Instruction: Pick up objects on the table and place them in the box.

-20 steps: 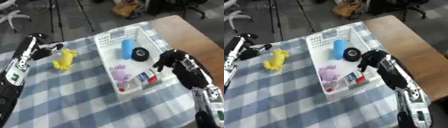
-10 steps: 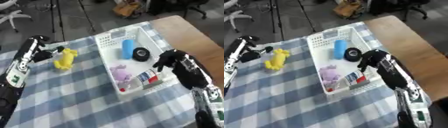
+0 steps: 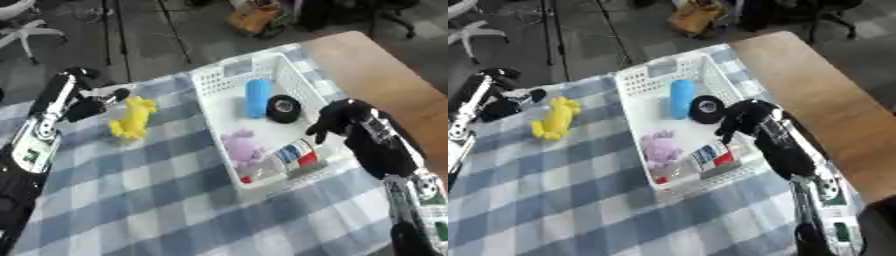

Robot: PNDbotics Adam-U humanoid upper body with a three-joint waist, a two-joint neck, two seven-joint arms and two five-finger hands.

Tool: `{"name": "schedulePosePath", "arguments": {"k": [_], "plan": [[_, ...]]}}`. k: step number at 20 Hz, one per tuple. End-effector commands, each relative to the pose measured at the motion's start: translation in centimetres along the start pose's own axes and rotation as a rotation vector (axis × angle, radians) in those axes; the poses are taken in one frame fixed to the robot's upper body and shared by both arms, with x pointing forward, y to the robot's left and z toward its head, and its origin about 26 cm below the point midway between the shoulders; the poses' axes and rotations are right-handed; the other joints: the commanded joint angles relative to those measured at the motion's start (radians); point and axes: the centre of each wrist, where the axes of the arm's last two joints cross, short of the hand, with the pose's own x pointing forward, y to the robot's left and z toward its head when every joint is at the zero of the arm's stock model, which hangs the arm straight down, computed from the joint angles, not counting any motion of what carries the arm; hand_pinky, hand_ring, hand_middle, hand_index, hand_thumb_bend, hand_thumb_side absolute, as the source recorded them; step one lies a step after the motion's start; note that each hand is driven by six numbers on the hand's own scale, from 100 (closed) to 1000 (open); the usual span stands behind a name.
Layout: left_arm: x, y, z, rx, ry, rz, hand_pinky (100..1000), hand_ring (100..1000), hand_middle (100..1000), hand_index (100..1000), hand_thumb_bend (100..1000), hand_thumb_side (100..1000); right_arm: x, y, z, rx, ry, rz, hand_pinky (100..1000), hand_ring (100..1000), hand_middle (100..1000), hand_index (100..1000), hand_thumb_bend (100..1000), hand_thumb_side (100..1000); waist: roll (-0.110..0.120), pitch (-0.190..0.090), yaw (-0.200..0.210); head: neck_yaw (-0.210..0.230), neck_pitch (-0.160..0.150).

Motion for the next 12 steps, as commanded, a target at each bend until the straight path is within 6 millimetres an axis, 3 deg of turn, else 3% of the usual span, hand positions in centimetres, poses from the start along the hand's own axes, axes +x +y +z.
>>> {"name": "schedulePosePath", "arguments": {"k": [1, 12], "plan": [[0.8, 1.2, -0.5, 0.003, -0.040, -0.033, 602, 695, 746, 817, 924, 648, 0.8, 0.1, -0.7, 0.016, -0.037, 0.010, 638, 470, 541, 707, 100, 813, 0.000, -0.117, -0.005, 0.001, -0.009], [0.9, -1.1, -0.1, -0.080, -0.069, -0.248, 646, 712, 751, 829, 958, 619, 1.0, 0.4, -1.2, 0.022, -0.051, -0.003, 638, 470, 542, 706, 100, 810, -0.002, -0.109, -0.026, -0.004, -0.004]]}}
